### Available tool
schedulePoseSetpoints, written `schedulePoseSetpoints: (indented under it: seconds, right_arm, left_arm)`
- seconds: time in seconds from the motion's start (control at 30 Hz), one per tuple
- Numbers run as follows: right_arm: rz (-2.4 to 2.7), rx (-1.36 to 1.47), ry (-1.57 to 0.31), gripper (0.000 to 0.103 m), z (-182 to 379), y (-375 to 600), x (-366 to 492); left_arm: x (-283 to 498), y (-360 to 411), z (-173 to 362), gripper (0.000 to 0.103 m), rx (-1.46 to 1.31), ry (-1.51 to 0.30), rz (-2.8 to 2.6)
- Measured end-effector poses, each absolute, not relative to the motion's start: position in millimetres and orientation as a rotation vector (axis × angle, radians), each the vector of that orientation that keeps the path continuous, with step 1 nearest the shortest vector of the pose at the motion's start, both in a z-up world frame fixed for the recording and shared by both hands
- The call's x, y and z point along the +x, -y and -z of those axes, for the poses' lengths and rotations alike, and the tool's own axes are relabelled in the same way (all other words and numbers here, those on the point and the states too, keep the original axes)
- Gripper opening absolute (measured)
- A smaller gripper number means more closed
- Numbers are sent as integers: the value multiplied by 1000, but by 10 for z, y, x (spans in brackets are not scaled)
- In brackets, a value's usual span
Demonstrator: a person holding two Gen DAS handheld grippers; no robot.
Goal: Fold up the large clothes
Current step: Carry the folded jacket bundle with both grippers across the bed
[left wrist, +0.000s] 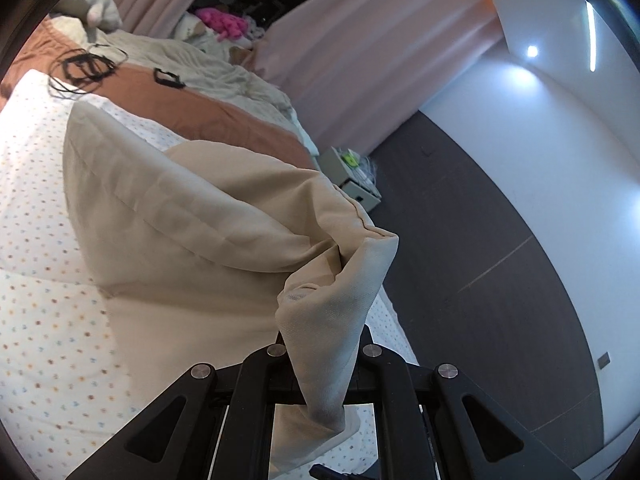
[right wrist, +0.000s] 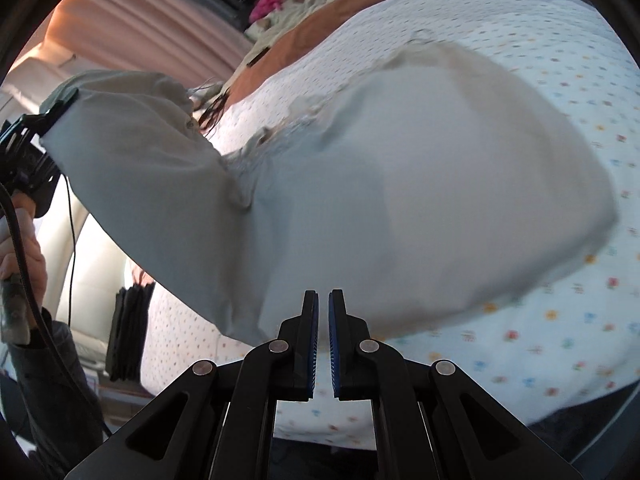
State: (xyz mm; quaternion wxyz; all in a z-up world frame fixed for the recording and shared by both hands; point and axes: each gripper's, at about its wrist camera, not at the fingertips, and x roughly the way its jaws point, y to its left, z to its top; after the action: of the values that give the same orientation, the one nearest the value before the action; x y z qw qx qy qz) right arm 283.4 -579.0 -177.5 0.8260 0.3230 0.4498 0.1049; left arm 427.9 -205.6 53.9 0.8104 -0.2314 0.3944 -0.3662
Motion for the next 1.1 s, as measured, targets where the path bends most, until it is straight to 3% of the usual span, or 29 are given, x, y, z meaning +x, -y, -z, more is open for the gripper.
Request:
schedulePoseSetpoints:
  seconds: [0.47,0.9,0.97,1.1]
  right_arm:
    - [-41,766,-917,5,1845,6529,2333]
    - [11,798,-934,5,2013,6804,2154]
    - [13,800,-938,5,2025,6799,2143]
    - [22,813,-936,9,2052,6833,2113]
  left_arm:
    - [4249,3582,191,7,-317,-1067,873]
    - [3870,4196,568,8,-178,-1144,972]
    - [3809,4261,606,11,-140,-1159,1000]
    - [3630,4404,749,53,-46,-1232,1092]
